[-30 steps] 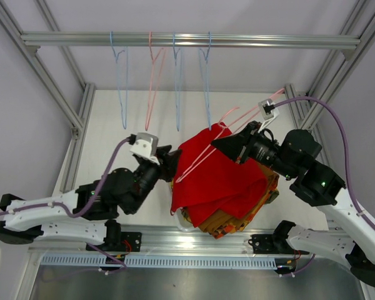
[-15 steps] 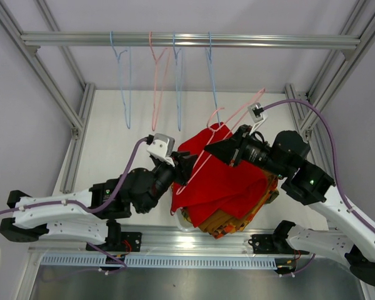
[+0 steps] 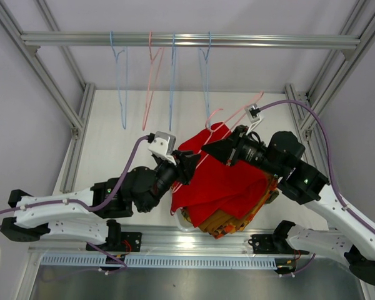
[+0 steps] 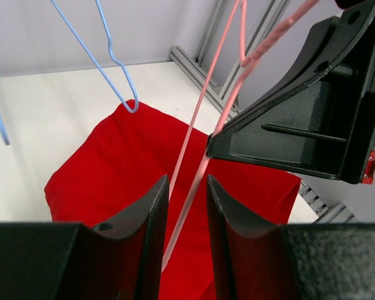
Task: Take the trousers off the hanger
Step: Place the hanger at the clothesline.
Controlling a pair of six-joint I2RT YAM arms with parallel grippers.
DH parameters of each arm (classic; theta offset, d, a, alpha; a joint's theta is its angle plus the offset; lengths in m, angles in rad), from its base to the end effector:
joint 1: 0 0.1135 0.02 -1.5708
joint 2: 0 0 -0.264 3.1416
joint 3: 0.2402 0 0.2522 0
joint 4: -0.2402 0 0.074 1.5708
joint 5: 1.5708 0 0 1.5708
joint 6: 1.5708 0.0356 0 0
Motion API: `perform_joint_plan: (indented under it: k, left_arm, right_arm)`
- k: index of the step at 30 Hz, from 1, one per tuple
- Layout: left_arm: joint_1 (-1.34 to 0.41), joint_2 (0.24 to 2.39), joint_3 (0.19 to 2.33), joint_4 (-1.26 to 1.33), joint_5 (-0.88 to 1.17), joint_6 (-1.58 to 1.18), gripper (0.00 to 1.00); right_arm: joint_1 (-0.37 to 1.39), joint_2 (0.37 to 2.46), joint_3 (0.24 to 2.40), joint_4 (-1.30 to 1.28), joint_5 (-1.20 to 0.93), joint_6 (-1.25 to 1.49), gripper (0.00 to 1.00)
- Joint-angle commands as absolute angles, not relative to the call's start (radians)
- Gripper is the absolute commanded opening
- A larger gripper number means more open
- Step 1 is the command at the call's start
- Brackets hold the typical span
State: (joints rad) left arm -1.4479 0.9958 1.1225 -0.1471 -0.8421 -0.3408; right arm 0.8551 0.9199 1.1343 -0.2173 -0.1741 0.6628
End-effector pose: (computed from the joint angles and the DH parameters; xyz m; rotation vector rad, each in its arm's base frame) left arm 0.0520 -0.2047 0.4235 0.2278 1.6160 -0.7229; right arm 0.1237 0.1517 0.4339 -0.3160 1.7078 1.2968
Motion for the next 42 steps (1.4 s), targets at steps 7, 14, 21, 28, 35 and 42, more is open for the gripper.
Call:
perform_joint_plan:
  k: [7,14,21,28,35,42]
  left_arm:
    - [-1.445,1.003,1.166,-0.136,-0.828,-0.367,0.34]
    - [-1.447,0.962,1.155,-0.147,-0.819,-0.328,0.35]
    - [-1.447,0.948,1.121,-0.158,-0.703,-0.25,0.58]
    - [-1.445,0.94,1.054,-0.153,-0.506,-0.166,0.64]
    - [-1.447,0.98,0.993,-0.242,-0.546,-0.192,0.43]
    - [-1.45,0.994,0.948,-0.256,-0.546,-0.239,0.19]
  right_arm:
    - [0.848,0.92,1.154,-0.143,-0.186,0.661,0.0]
    - [0.836,0.914,1.167,-0.164,-0.198,0.649,0.0]
    - [0.833,0.916,1.177,-0.166,-0.207,0.652,0.0]
    - [0.827,0.916,1.195,-0.178,-0.212,0.649,0.0]
    - [0.822,0.91,1.219,-0.192,-0.229,0.647,0.0]
    - [0.819,0.908,1.207,-0.184,-0.229,0.655,0.0]
